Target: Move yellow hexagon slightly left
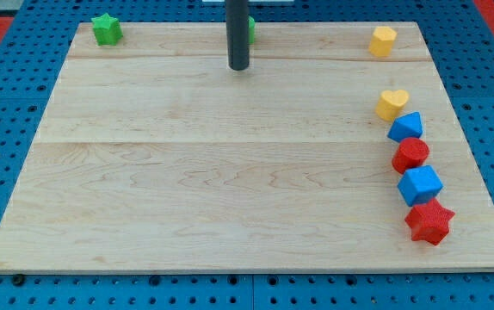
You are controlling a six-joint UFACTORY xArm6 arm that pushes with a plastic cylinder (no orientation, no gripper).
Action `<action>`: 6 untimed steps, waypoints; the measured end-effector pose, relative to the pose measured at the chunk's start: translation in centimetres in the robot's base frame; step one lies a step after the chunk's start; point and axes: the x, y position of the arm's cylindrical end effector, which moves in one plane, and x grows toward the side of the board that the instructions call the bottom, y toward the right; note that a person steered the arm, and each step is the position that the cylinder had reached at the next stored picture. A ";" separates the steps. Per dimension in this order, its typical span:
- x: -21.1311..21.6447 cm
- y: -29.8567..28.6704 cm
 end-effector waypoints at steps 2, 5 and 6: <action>0.3 15.3; -3.4 25.5; -6.0 25.3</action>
